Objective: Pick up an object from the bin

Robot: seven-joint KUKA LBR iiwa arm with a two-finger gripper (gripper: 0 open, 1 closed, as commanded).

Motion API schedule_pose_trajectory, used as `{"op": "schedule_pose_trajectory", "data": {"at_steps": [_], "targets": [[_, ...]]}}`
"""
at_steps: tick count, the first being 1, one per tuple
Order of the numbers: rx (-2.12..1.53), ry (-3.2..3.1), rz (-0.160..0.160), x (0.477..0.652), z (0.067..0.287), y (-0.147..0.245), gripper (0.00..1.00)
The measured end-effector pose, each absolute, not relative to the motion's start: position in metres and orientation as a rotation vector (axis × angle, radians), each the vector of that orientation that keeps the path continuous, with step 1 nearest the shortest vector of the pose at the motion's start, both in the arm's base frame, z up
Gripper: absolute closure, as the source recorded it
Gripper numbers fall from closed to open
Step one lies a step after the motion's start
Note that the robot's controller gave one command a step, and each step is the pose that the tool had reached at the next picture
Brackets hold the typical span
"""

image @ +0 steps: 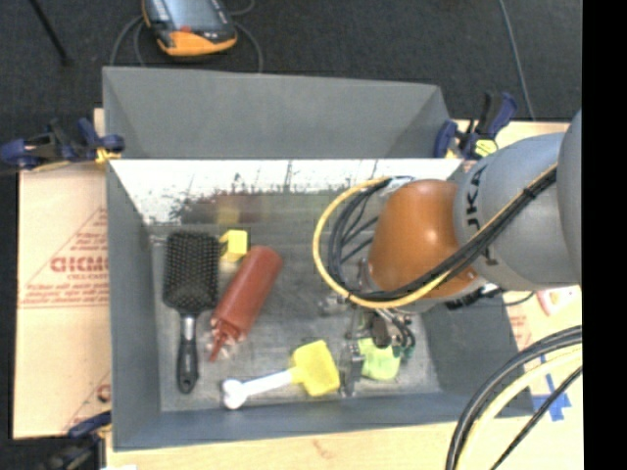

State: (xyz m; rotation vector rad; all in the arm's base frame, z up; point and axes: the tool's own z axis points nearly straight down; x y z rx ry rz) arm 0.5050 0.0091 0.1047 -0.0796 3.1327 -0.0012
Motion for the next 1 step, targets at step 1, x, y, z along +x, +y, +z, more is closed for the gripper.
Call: {"op": "schedule_pose_trajectory", "data": {"at_steps": [1], "targets": [[-0.196,3.125,-0.002,0.4975,0.0713,0.0121,0.00]]}}
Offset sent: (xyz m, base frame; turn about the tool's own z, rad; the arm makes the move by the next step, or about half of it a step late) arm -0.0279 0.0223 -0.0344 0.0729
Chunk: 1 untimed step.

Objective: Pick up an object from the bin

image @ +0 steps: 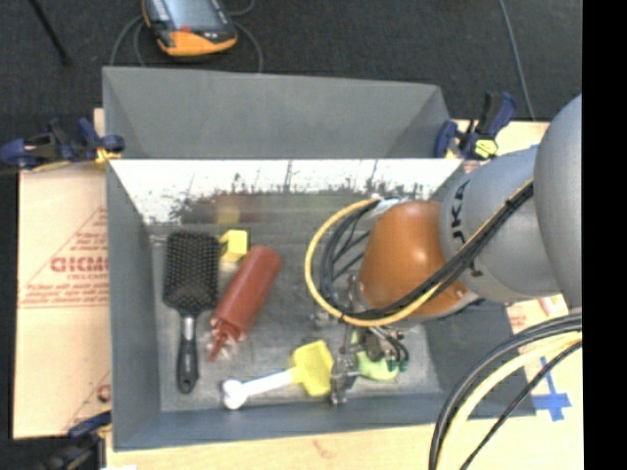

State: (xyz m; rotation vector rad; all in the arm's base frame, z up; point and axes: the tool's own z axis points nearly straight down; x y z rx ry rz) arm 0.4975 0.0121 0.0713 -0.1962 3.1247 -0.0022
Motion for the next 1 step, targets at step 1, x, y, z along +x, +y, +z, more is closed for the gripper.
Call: {"op": "schedule_pose_trajectory", "data": {"at_steps": [1], "targets": [[-0.054,3.126,-0.002,0.4898,0.0731,0.0200,0.00]]}}
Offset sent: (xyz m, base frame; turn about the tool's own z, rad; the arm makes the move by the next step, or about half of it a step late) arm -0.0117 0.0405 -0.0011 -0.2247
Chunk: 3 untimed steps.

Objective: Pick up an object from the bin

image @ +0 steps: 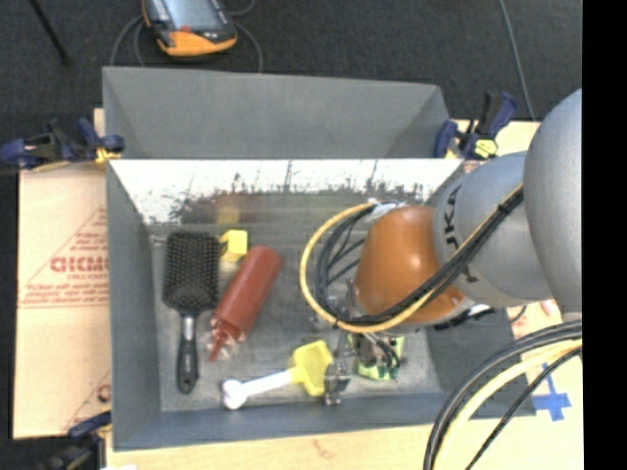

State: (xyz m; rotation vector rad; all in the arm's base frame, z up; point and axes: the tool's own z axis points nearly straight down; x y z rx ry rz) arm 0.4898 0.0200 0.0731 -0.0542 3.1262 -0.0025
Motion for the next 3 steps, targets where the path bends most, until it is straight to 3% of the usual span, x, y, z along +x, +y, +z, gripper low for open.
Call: {"op": "schedule_pose_trajectory", "data": {"at_steps": [1,2,3], "targets": [[-0.533,3.064,-0.007,0.495,0.076,0.050,1.00],[-0.532,3.064,-0.007,0.495,0.076,0.050,1.00],[-0.510,3.097,0.000,0.513,0.195,0.054,1.00]]}}
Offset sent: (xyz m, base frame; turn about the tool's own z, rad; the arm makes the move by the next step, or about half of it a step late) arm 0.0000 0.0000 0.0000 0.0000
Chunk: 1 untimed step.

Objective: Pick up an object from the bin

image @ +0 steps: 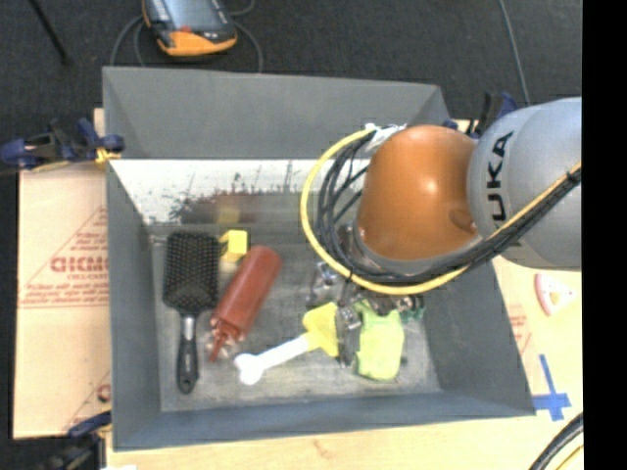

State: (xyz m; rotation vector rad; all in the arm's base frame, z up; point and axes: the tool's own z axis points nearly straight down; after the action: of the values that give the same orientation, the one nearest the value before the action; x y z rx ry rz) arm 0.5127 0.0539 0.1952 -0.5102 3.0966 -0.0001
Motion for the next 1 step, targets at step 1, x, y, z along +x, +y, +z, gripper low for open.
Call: {"op": "schedule_pose_trajectory", "data": {"at_steps": [1], "targets": [[-0.509,3.097,0.000,0.5126,0.1951,0.0539,1.00]]}}
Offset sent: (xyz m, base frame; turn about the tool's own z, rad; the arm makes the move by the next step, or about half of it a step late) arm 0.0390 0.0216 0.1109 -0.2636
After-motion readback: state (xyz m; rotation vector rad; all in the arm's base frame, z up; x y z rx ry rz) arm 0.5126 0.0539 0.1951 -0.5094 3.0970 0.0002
